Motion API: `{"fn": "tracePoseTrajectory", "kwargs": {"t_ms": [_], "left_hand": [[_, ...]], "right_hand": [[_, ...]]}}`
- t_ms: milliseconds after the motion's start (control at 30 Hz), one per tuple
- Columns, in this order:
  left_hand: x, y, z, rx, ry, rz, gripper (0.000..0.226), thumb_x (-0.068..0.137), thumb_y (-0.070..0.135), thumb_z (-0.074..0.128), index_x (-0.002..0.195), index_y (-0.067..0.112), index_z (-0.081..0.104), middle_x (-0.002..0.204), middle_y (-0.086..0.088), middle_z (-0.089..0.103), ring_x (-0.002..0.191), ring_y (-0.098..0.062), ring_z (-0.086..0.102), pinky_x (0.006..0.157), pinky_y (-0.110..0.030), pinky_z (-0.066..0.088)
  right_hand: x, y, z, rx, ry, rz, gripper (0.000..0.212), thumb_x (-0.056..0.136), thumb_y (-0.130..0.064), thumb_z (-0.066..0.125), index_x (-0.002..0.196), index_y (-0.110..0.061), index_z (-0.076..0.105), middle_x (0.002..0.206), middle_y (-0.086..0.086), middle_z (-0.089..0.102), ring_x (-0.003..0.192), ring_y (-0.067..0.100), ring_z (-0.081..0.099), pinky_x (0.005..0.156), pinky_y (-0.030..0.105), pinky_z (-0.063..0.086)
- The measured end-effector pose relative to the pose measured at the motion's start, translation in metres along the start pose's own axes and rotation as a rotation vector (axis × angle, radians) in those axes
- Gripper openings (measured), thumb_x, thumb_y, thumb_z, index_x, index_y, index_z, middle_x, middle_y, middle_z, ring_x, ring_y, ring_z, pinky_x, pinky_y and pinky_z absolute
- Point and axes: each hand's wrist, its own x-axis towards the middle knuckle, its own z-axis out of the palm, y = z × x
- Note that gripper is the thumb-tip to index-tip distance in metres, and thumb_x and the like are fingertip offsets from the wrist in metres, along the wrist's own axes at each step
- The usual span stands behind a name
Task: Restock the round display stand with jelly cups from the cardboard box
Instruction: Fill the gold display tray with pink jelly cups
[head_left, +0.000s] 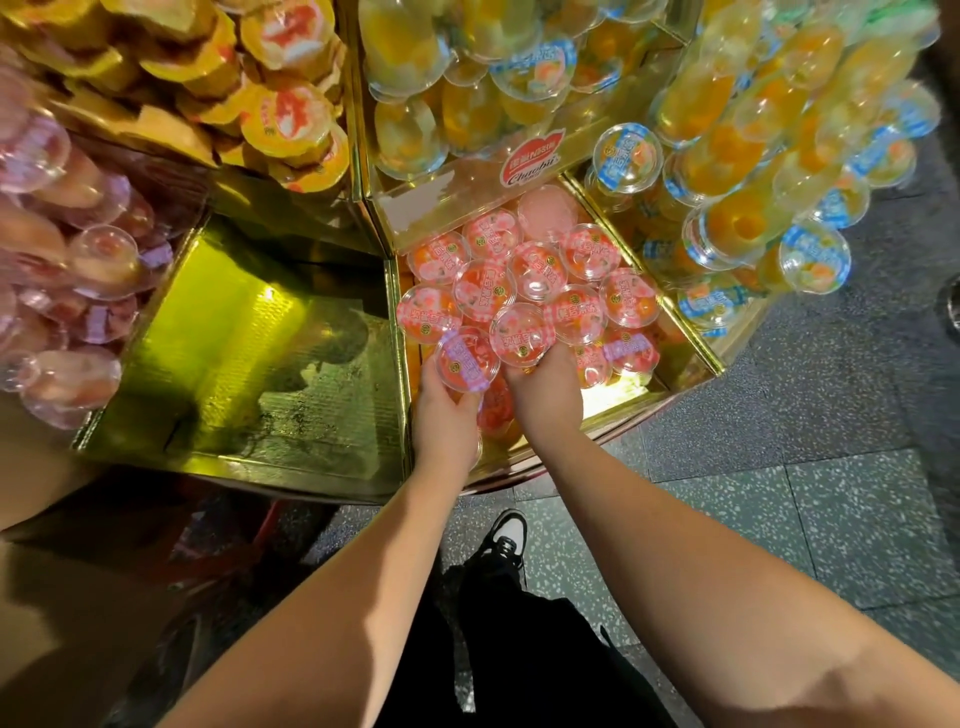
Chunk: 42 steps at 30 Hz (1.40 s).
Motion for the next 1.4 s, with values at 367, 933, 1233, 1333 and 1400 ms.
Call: {"fn": "tracePoseTrajectory", "kwargs": {"t_ms": [367, 933, 1233, 1333, 1400], "left_hand": [[-0.027, 0.025, -0.045, -0.036, -0.132, -0.083, 0.056, 0.095, 0.009, 0.062, 0.146, 0.018, 0.044, 0.135, 0.002, 0.057, 0.117, -0.011, 0.053, 0.086, -0.027, 0.043], [-0.054, 0.007, -0.334, 0.052, 0.272, -0.018, 0.017, 0.089, 0.017, 0.067, 0.105, 0.012, 0.065, 0.101, 0.0, 0.062, 0.099, -0.024, 0.062, 0.065, -0.017, 0.034], [-0.08, -0.129, -0.506, 0.066, 0.422, -0.207, 0.031, 0.097, 0.029, 0.059, 0.128, 0.022, 0.059, 0.122, 0.006, 0.059, 0.102, -0.008, 0.053, 0.086, -0.026, 0.046], [-0.081, -0.186, -0.553, 0.017, 0.43, -0.284, 0.027, 0.098, 0.028, 0.058, 0.125, 0.025, 0.057, 0.111, 0.008, 0.059, 0.1, -0.008, 0.054, 0.08, -0.022, 0.048], [-0.079, -0.223, -0.577, -0.005, 0.455, -0.354, 0.008, 0.099, 0.027, 0.056, 0.104, 0.033, 0.053, 0.091, 0.016, 0.05, 0.087, -0.005, 0.051, 0.065, -0.017, 0.04]], "right_hand": [[-0.023, -0.012, -0.071, -0.216, -0.303, 0.055, 0.035, 0.093, -0.028, 0.063, 0.12, -0.006, 0.061, 0.114, 0.013, 0.068, 0.096, 0.028, 0.065, 0.077, 0.034, 0.049], [-0.146, -0.243, -0.015, -0.375, -0.439, -0.725, 0.029, 0.097, -0.032, 0.058, 0.12, -0.014, 0.062, 0.108, 0.002, 0.06, 0.1, 0.021, 0.058, 0.073, 0.022, 0.034], [-0.281, -0.311, 0.179, -0.552, -0.698, -0.985, 0.023, 0.096, -0.026, 0.059, 0.108, -0.007, 0.064, 0.105, 0.006, 0.064, 0.1, 0.023, 0.06, 0.074, 0.029, 0.038], [-0.314, -0.323, 0.243, -0.672, -0.753, -0.999, 0.025, 0.094, -0.026, 0.06, 0.112, -0.009, 0.065, 0.113, 0.011, 0.068, 0.108, 0.028, 0.062, 0.083, 0.032, 0.044], [-0.335, -0.333, 0.282, -0.749, -0.791, -0.985, 0.029, 0.096, -0.03, 0.058, 0.118, -0.011, 0.063, 0.118, 0.009, 0.066, 0.109, 0.026, 0.061, 0.087, 0.033, 0.046]]}}
